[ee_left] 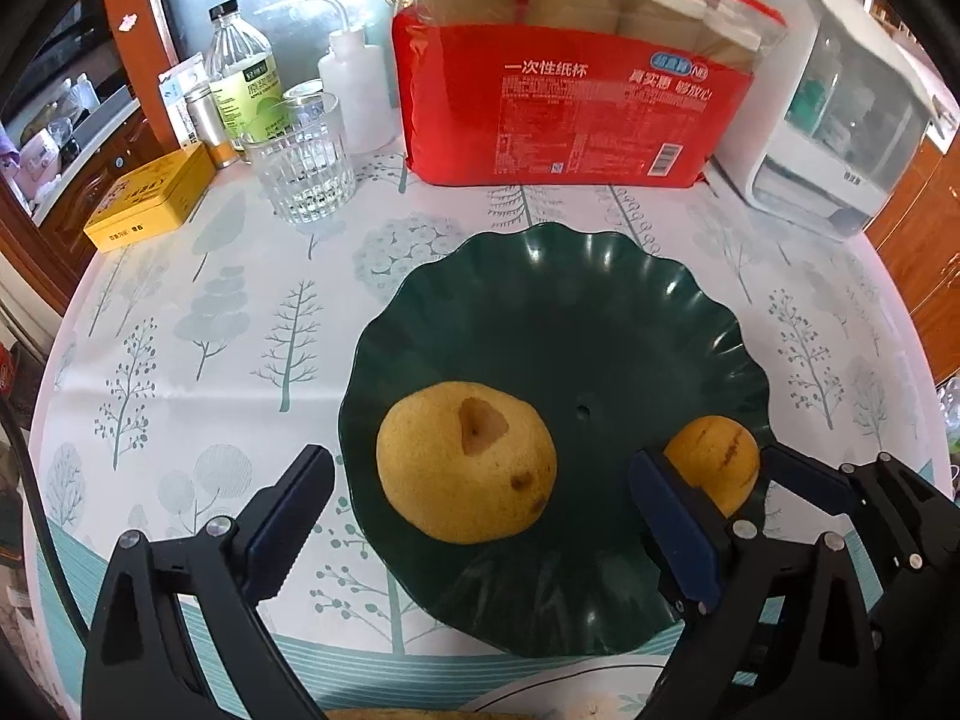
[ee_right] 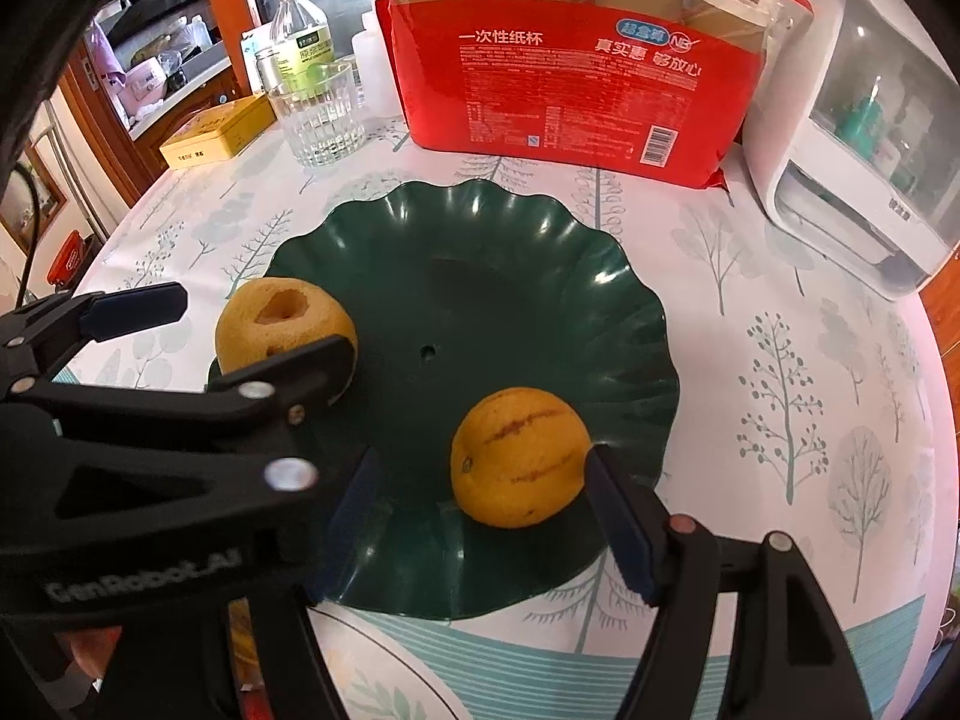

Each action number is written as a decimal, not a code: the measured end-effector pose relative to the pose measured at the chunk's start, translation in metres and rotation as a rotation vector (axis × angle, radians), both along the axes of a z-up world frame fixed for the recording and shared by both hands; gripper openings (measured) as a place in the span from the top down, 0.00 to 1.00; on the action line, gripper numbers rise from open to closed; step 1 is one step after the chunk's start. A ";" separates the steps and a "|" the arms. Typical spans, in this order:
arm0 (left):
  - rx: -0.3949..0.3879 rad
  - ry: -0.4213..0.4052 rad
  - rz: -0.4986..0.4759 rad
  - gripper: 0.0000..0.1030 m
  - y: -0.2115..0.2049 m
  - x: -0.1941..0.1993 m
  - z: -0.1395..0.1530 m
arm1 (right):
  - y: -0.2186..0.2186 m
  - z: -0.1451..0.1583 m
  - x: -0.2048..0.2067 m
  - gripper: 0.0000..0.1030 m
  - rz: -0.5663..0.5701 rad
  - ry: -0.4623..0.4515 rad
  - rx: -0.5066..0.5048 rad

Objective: Organize fruits
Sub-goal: 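Lower the pear and melon onto the green plate and open both grippers, then withdraw both grippers back toward the fruit plate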

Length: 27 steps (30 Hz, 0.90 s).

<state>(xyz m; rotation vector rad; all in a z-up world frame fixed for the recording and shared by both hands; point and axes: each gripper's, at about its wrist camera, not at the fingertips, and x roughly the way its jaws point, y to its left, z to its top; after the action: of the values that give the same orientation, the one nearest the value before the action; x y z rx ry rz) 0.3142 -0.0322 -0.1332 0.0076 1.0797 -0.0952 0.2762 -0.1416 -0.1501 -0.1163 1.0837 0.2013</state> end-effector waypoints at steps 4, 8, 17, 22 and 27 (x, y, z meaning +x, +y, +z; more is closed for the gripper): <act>-0.018 -0.004 0.009 0.04 0.004 -0.007 0.005 | -0.001 0.004 -0.004 0.31 -0.008 -0.003 0.012; -0.010 -0.054 0.001 0.04 0.004 -0.016 0.019 | -0.001 0.012 -0.010 0.31 -0.017 -0.016 0.012; -0.031 -0.094 -0.005 0.04 0.009 -0.035 0.057 | -0.002 0.039 -0.028 0.31 -0.038 -0.059 0.010; -0.038 -0.073 -0.020 0.04 0.013 -0.047 0.072 | -0.003 0.056 -0.042 0.31 -0.053 -0.081 0.018; -0.027 -0.103 -0.034 0.04 0.018 -0.069 0.091 | 0.002 0.070 -0.062 0.31 -0.060 -0.101 0.021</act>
<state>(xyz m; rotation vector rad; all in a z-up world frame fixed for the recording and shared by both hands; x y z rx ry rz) 0.2455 -0.0138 -0.0417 0.0066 0.9754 -0.1380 0.2144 -0.1398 -0.0799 -0.0737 0.9834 0.1513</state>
